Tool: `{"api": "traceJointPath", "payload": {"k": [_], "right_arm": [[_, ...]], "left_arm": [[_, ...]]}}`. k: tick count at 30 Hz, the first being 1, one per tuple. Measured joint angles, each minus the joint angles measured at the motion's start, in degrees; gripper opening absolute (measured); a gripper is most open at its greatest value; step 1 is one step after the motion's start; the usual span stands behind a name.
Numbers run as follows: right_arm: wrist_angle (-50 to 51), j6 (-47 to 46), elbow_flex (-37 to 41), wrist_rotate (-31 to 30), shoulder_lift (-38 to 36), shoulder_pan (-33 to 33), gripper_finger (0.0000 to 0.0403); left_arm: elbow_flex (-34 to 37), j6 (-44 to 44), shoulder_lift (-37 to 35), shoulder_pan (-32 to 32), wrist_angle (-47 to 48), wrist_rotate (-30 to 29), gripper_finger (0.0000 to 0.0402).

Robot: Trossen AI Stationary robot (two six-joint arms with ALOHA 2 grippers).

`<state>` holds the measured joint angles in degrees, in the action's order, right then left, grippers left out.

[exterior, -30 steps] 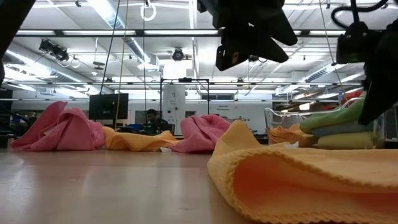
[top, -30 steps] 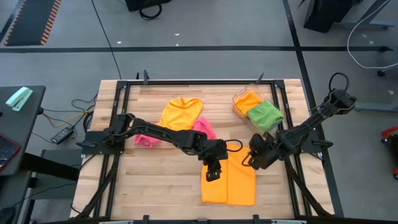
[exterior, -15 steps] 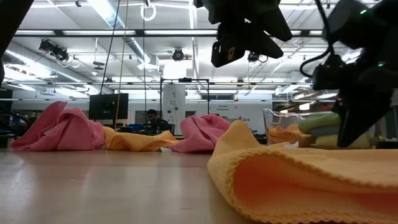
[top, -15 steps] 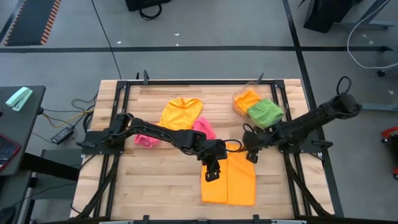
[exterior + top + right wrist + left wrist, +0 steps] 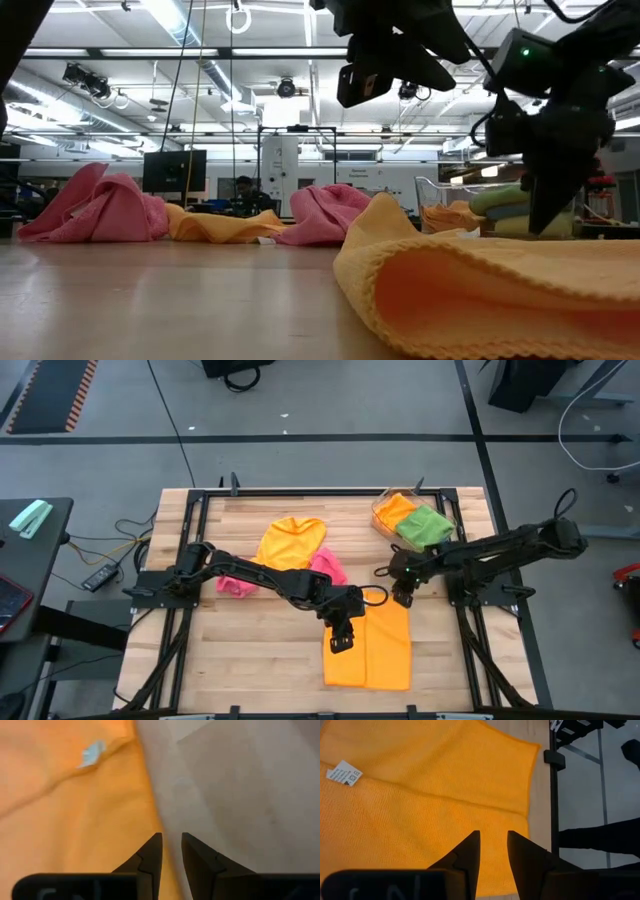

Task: Fold microfiber towels
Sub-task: Fold the bottom orange towel

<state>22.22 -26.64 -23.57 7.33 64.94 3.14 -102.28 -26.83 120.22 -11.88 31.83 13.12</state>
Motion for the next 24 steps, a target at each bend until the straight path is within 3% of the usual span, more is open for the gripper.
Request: {"api": "traceJointPath", "payload": {"k": [6,11,17,24], "right_arm": [[3.0,-13.7,-0.1,0.3,-1.5,-6.2,0.0087],[6.4,-15.6,-0.1,-1.1,-1.5,-10.1,0.0127],[8.5,-19.9,-0.1,-6.6,-1.5,-14.0,0.0182],[13.8,-31.3,-0.1,-15.0,-1.5,-21.0,0.0188]], "left_arm": [[0.0,0.4,0.0,-0.5,0.2,0.0,0.0105],[0.0,0.4,0.0,-0.6,0.2,0.0,0.0103],[0.0,0.5,0.1,-0.6,0.2,0.0,0.0102],[0.0,0.5,0.1,-0.6,1.1,0.0,0.0098]]}}
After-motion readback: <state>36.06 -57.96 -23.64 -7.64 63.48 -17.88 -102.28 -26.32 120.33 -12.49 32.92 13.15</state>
